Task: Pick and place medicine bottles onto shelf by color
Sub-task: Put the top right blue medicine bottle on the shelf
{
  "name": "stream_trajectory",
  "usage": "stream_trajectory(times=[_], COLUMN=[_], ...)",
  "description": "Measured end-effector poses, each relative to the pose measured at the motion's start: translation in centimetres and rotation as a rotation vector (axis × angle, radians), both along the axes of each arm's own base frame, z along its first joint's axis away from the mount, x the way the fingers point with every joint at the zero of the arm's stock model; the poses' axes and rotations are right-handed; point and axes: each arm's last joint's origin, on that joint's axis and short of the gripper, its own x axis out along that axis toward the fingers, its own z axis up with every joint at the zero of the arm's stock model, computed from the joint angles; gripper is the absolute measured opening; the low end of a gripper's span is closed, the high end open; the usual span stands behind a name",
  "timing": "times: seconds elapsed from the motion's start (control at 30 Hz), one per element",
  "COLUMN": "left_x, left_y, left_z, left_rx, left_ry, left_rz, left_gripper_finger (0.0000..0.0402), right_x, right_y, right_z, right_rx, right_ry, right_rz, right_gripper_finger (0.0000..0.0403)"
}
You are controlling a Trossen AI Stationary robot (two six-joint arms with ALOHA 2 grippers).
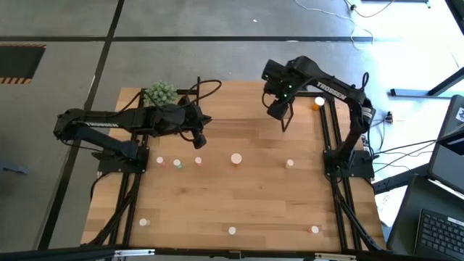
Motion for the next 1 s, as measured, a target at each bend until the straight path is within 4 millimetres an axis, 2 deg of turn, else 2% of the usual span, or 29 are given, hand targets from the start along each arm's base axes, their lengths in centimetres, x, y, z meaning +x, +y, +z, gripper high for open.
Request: stream_trajectory(times=[0.2,0.47,0.8,1.0], left_x=[0.3,0.8,0.8,0.9], left_y=[0.2,0.5,0.9,1.1], left_z=[0.1,0.6,0.8,1.3], left_rx=[0.001,0.036,0.008,0.05], left_ry=[-0.024,-0.069,-0.111,-0.142], left_rz=[0.007,-0.037,-0.007,0.007], left_gripper_finger=[0.0028,0.0028,0.0028,0.0025], right_x=[0.6,0.7,1.1,1.2], right_y=[-0.4,-0.3,0.5,0.7], right_z=[-0.7,-0.7,-0.7,-0.7], right_rx=[0.01,0.011,0.012,0.012], right_ry=[0.02,0.02,0.02,0.019], right_rz=[0.004,0.007,0.036,0.043], right_gripper_finger=[0.0131,0.0131,0.0131,0.0131])
